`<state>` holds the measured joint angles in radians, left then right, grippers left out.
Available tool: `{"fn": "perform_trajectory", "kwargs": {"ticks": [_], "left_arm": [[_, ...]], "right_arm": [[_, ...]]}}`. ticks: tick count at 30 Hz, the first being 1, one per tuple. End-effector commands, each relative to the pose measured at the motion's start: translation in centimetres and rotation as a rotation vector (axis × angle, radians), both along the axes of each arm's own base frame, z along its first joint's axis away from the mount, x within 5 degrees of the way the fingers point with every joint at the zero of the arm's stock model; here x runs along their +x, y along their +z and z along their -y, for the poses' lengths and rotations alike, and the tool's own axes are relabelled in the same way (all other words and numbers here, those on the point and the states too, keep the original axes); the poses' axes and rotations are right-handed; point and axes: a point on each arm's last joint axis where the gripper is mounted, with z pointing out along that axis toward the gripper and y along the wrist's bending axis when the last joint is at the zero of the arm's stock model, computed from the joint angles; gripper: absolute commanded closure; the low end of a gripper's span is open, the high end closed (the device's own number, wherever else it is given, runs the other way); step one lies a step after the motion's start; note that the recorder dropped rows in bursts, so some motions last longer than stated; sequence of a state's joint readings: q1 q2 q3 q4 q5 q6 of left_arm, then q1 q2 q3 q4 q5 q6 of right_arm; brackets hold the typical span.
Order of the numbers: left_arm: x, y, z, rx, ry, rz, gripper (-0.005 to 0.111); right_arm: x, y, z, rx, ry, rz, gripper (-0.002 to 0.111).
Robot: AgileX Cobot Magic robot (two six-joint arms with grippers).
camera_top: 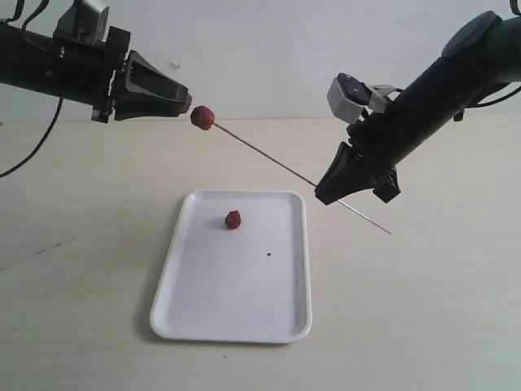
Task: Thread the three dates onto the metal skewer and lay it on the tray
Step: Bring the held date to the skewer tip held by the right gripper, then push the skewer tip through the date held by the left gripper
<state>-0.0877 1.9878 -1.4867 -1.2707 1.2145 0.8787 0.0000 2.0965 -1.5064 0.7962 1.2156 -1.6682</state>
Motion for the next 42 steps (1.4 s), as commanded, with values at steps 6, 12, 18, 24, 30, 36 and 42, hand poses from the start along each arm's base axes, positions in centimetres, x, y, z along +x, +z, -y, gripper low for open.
{"fn": "perform_trajectory", "kwargs": {"ticks": [6, 12, 18, 24, 30, 36, 42], "left_arm": [[-0.1, 0.5, 0.2, -0.014, -0.006, 0.007, 0.076], [-0.2, 0.5, 0.5, -0.015, -0.011, 0.004, 0.076], [-0.2, 0.5, 0.8, -0.017, -0.016, 0.003, 0.076], [-0.3, 0.5, 0.8, -0.019, -0.011, -0.011, 0.076], [-0.2, 0.5, 0.7, -0.019, -0.008, -0.011, 0.076], [-0.2, 0.5, 0.5, -0.017, -0.005, -0.011, 0.076], [0.0, 0.5, -0.2, -0.018, 0.016, -0.014, 0.076]], "right_arm": [[-0.1, 0.1, -0.1, 0.021, -0.004, -0.003, 0.108], [0.0, 0.1, -0.2, 0.028, -0.009, -0.005, 0.108], [-0.1, 0.1, -0.1, 0.019, -0.022, -0.021, 0.108], [-0.1, 0.0, -0.1, 0.012, -0.033, -0.034, 0.108], [-0.1, 0.0, -0.1, 0.012, -0.034, -0.036, 0.108], [-0.1, 0.0, 0.0, 0.003, -0.032, -0.038, 0.108], [-0.2, -0.1, 0.1, -0.01, -0.039, -0.051, 0.108]]}}
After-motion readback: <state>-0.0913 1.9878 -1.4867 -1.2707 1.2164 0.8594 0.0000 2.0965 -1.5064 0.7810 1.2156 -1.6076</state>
